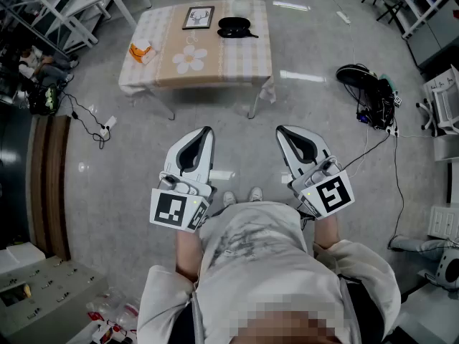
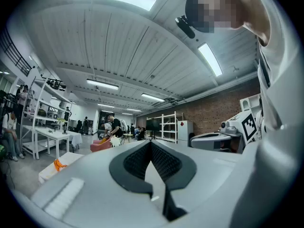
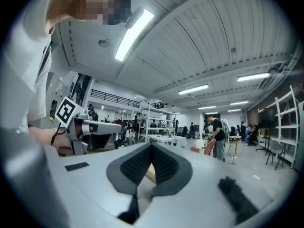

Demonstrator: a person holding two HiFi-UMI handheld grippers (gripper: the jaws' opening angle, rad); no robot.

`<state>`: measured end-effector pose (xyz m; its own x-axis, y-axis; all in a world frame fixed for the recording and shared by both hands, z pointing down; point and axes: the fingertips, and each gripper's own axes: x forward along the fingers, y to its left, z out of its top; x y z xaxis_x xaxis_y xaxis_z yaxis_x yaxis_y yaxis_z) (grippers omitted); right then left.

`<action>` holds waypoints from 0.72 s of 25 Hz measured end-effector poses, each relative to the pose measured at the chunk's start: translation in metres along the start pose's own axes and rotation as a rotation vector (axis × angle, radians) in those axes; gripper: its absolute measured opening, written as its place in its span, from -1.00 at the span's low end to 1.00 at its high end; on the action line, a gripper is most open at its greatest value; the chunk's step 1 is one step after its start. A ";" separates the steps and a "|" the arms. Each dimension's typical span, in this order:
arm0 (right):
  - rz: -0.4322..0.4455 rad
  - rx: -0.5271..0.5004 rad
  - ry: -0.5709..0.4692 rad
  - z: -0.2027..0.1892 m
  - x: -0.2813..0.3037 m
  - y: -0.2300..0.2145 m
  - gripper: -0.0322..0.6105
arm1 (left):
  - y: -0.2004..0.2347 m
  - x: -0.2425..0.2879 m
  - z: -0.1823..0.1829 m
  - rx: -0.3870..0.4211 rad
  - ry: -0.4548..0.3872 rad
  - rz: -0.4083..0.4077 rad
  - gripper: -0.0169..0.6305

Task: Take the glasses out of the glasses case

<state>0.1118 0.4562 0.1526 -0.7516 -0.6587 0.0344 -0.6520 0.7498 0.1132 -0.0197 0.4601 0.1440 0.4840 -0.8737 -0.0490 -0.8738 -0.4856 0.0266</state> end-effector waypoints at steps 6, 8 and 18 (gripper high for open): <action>0.014 0.000 0.004 -0.003 0.003 0.003 -0.85 | -0.004 0.001 -0.003 0.009 0.003 -0.010 -0.92; 0.018 0.000 0.006 -0.003 0.002 0.005 -0.85 | -0.005 0.000 -0.003 0.005 0.004 -0.012 -0.92; 0.014 0.006 0.021 -0.012 -0.015 -0.009 -0.85 | -0.022 0.003 -0.005 -0.027 0.001 -0.010 -0.92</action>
<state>0.1303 0.4582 0.1629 -0.7583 -0.6494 0.0570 -0.6421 0.7591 0.1067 0.0016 0.4677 0.1482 0.4927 -0.8689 -0.0484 -0.8674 -0.4948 0.0528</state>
